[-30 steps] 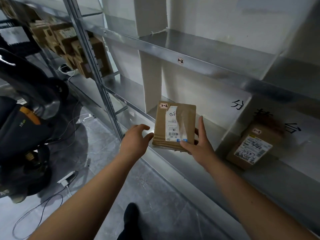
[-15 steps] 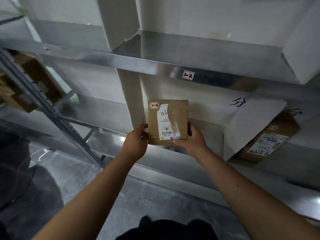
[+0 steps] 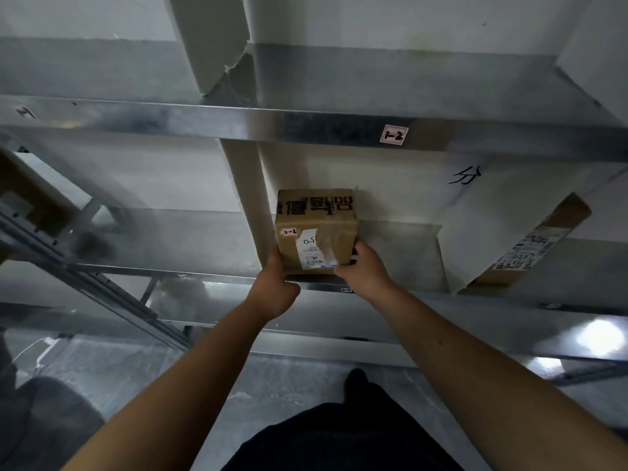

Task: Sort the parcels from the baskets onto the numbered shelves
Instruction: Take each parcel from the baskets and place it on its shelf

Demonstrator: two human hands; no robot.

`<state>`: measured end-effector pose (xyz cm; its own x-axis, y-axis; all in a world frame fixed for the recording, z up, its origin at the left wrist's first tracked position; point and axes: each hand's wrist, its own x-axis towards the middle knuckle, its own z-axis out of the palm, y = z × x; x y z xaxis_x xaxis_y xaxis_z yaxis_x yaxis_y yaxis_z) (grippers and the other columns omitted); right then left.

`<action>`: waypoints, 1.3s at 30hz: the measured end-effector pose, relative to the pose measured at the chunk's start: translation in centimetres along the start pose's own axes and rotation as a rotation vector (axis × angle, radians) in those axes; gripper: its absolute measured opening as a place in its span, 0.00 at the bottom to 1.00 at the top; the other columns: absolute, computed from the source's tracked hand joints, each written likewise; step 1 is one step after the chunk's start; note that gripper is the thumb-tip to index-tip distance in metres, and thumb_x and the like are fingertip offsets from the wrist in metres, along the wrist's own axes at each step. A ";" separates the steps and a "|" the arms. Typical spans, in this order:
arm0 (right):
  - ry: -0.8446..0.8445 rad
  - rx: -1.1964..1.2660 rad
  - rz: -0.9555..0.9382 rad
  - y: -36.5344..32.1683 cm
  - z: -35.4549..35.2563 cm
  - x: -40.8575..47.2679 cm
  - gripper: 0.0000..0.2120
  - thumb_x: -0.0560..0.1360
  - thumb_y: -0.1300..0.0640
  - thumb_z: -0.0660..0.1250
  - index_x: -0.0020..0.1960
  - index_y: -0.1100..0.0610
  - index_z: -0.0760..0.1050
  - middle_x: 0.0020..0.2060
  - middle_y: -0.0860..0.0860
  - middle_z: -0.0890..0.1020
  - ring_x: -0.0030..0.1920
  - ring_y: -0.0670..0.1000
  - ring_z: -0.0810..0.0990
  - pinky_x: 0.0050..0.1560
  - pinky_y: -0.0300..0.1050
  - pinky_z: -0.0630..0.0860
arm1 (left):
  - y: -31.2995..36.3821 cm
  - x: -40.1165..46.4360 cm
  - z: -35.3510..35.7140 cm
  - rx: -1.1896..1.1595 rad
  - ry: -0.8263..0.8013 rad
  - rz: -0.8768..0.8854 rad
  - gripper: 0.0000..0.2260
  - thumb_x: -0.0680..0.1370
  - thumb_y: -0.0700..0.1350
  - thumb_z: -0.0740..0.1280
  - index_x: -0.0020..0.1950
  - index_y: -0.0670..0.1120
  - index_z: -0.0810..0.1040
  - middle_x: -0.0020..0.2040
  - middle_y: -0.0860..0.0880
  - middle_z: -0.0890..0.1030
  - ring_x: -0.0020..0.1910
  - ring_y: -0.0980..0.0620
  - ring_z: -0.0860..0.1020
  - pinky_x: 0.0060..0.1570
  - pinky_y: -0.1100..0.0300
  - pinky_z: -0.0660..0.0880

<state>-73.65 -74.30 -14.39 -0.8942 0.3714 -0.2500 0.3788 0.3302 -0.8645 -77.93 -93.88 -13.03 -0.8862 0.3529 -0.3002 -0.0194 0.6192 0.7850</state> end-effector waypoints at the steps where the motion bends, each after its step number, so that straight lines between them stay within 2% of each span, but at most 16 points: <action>1: -0.003 0.003 0.002 0.2 0.2 0.2 0.29 0.76 0.64 0.74 0.74 0.51 0.72 0.65 0.51 0.81 0.62 0.55 0.81 0.61 0.50 0.79 | -0.1 0.4 0.2 -0.039 0.013 -0.015 0.38 0.75 0.30 0.69 0.81 0.50 0.59 0.66 0.49 0.75 0.61 0.46 0.75 0.55 0.57 0.75; 3: 0.002 0.008 0.005 0.5 0.5 0.5 0.29 0.76 0.64 0.74 0.75 0.50 0.72 0.65 0.50 0.81 0.62 0.54 0.80 0.62 0.49 0.79 | -0.1 1.0 0.6 -0.179 0.020 -0.080 0.35 0.74 0.29 0.69 0.77 0.47 0.64 0.66 0.47 0.77 0.62 0.45 0.76 0.51 0.60 0.76; 5: 0.007 0.015 0.016 0.7 1.0 0.9 0.30 0.75 0.63 0.75 0.74 0.49 0.72 0.64 0.50 0.81 0.62 0.54 0.81 0.63 0.51 0.79 | -0.1 1.6 1.1 -0.360 0.017 -0.149 0.33 0.73 0.28 0.67 0.76 0.47 0.66 0.61 0.50 0.78 0.63 0.44 0.76 0.48 0.61 0.75; 8: 0.004 0.034 0.011 1.1 1.4 1.5 0.30 0.75 0.61 0.76 0.74 0.50 0.72 0.64 0.49 0.82 0.61 0.53 0.81 0.62 0.49 0.79 | 0.1 2.2 1.7 -0.502 0.049 -0.162 0.31 0.74 0.26 0.65 0.74 0.45 0.66 0.55 0.54 0.77 0.55 0.52 0.76 0.44 0.66 0.75; 10: 0.016 0.043 -0.003 1.3 1.5 1.8 0.29 0.75 0.60 0.76 0.74 0.50 0.74 0.63 0.48 0.82 0.59 0.50 0.81 0.59 0.45 0.77 | 0.0 2.7 2.0 -0.544 0.062 -0.147 0.31 0.75 0.26 0.65 0.75 0.47 0.66 0.56 0.55 0.77 0.54 0.56 0.76 0.43 0.67 0.77; 12: 0.030 0.050 -0.009 1.5 1.7 2.0 0.28 0.75 0.59 0.75 0.73 0.49 0.74 0.62 0.47 0.83 0.57 0.49 0.80 0.58 0.43 0.76 | -0.3 3.6 2.3 -0.573 0.062 -0.152 0.32 0.75 0.27 0.66 0.76 0.48 0.66 0.60 0.52 0.78 0.58 0.52 0.77 0.54 0.57 0.81; 14: 0.040 0.048 -0.017 1.3 1.9 2.2 0.27 0.75 0.57 0.76 0.72 0.46 0.75 0.61 0.46 0.83 0.57 0.48 0.81 0.59 0.43 0.76 | -0.3 4.4 2.2 -0.585 0.073 -0.158 0.32 0.75 0.30 0.67 0.77 0.50 0.67 0.65 0.48 0.79 0.64 0.45 0.77 0.65 0.45 0.78; 15: 0.042 0.042 -0.019 1.3 1.9 2.2 0.26 0.75 0.56 0.76 0.71 0.45 0.75 0.61 0.45 0.84 0.57 0.48 0.81 0.60 0.44 0.77 | -0.5 4.8 2.2 -0.595 0.078 -0.158 0.32 0.74 0.32 0.67 0.77 0.51 0.69 0.66 0.47 0.80 0.65 0.43 0.77 0.67 0.42 0.77; 19: -0.004 -0.005 -0.003 1.2 1.5 2.8 0.31 0.73 0.60 0.74 0.73 0.43 0.74 0.62 0.48 0.84 0.59 0.52 0.83 0.61 0.48 0.80 | -1.4 6.0 2.7 -0.680 0.068 -0.157 0.39 0.65 0.39 0.69 0.77 0.52 0.70 0.66 0.48 0.81 0.66 0.43 0.78 0.68 0.40 0.77; 22: -0.032 -0.029 0.015 1.0 1.1 3.2 0.32 0.73 0.61 0.74 0.74 0.44 0.72 0.61 0.49 0.84 0.58 0.52 0.82 0.52 0.42 0.78 | -1.1 5.8 3.0 -0.714 0.073 -0.149 0.42 0.61 0.38 0.69 0.77 0.51 0.70 0.67 0.48 0.81 0.66 0.42 0.78 0.68 0.41 0.76; 26: -0.055 -0.079 0.031 1.0 0.6 3.7 0.32 0.73 0.61 0.75 0.74 0.47 0.73 0.62 0.50 0.83 0.59 0.53 0.81 0.56 0.44 0.75 | -0.1 5.5 2.9 -0.757 0.088 -0.146 0.40 0.60 0.36 0.68 0.74 0.48 0.72 0.63 0.46 0.82 0.64 0.42 0.79 0.63 0.45 0.79; 30: -0.081 -0.120 0.027 0.9 0.1 3.7 0.31 0.73 0.59 0.76 0.74 0.49 0.73 0.62 0.52 0.83 0.58 0.54 0.81 0.55 0.43 0.74 | 0.2 5.2 3.0 -0.741 0.113 -0.159 0.37 0.63 0.36 0.70 0.73 0.49 0.72 0.63 0.47 0.83 0.62 0.44 0.80 0.62 0.48 0.79; 32: -0.080 -0.152 0.018 0.9 -0.2 3.3 0.29 0.74 0.57 0.75 0.73 0.49 0.73 0.59 0.52 0.82 0.56 0.55 0.81 0.53 0.43 0.73 | 0.2 4.5 3.3 -0.665 0.146 -0.183 0.32 0.69 0.34 0.72 0.72 0.47 0.72 0.62 0.47 0.82 0.61 0.45 0.79 0.58 0.53 0.77; 34: -0.094 -0.210 0.009 1.1 -0.4 2.3 0.26 0.76 0.57 0.73 0.72 0.49 0.73 0.55 0.51 0.82 0.54 0.55 0.81 0.51 0.42 0.73 | -0.1 3.8 3.9 -0.539 0.226 -0.232 0.25 0.75 0.33 0.71 0.71 0.45 0.72 0.62 0.45 0.80 0.61 0.42 0.78 0.56 0.52 0.75; 36: -0.130 -0.298 -0.027 1.6 -0.4 1.1 0.24 0.77 0.58 0.71 0.72 0.50 0.74 0.59 0.53 0.83 0.56 0.56 0.81 0.53 0.42 0.74 | -0.8 3.0 4.2 -0.385 0.267 -0.236 0.23 0.75 0.36 0.72 0.70 0.45 0.74 0.62 0.44 0.80 0.60 0.40 0.79 0.56 0.51 0.75; 39: -0.220 -0.478 -0.068 2.2 -0.5 -0.4 0.25 0.79 0.57 0.70 0.74 0.57 0.72 0.69 0.58 0.77 0.67 0.58 0.76 0.64 0.44 0.71 | -2.3 1.6 4.3 -0.151 0.203 -0.133 0.29 0.74 0.40 0.74 0.74 0.51 0.73 0.67 0.46 0.79 0.64 0.43 0.78 0.63 0.48 0.77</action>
<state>-72.38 -73.28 -15.96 -0.9300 0.1616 -0.3302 0.3389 0.7248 -0.5998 -77.29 -91.71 -17.61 -0.9455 0.1185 -0.3033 -0.1969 0.5341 0.8222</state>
